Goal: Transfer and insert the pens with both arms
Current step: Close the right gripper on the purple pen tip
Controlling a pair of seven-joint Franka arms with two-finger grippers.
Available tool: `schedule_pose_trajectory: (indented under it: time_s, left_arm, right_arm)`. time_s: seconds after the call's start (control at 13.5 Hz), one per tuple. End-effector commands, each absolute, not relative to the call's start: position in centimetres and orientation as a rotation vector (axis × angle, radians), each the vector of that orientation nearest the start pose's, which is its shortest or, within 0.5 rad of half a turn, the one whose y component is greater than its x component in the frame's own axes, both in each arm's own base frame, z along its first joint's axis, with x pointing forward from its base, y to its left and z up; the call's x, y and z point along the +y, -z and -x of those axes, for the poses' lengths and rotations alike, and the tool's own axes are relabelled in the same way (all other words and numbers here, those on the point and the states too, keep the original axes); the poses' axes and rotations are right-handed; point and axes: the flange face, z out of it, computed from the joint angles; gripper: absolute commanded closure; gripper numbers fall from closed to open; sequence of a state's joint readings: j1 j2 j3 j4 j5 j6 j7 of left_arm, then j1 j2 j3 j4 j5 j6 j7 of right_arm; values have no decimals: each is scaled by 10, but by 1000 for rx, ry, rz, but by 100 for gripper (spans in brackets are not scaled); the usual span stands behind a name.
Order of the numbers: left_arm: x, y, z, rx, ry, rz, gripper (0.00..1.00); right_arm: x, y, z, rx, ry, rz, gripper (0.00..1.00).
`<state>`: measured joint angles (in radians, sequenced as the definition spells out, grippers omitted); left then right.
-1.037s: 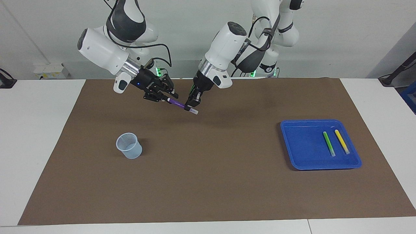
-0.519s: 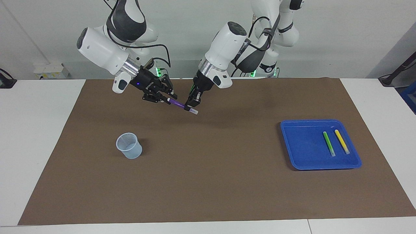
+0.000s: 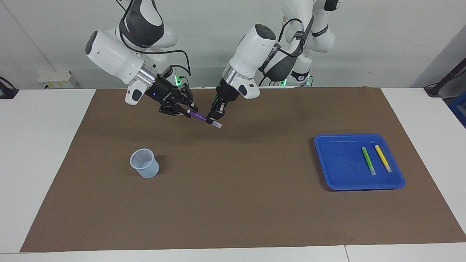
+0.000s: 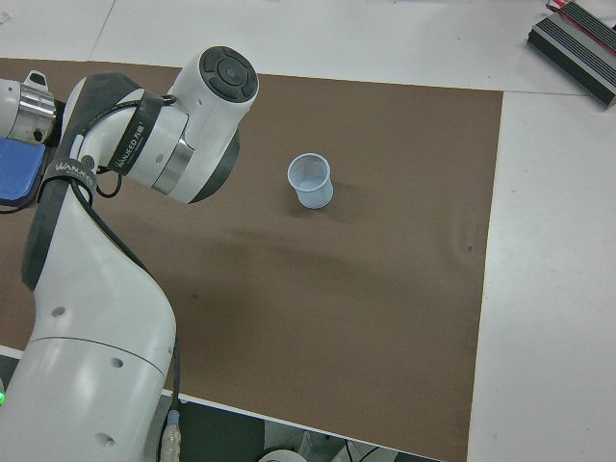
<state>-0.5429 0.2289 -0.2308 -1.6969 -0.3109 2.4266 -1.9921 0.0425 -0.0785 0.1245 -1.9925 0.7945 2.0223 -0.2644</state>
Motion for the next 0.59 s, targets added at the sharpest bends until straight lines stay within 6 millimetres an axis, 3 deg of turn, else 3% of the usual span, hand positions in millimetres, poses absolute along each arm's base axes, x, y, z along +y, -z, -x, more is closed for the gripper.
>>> schedule_pose_trajectory:
  time_s: [0.0, 0.22, 0.52]
  left_arm:
    - [-460, -516, -485, 1691, 292, -1933, 97]
    - [-460, -516, -485, 1689, 291, -1934, 97]
    - [-460, -517, -485, 1687, 290, -1934, 97]
  right_arm:
    - [133, -522, -543, -166, 191, 2427, 63]
    - [134, -522, -543, -168, 190, 2427, 64]
    - [135, -521, -543, -186, 193, 2443, 81]
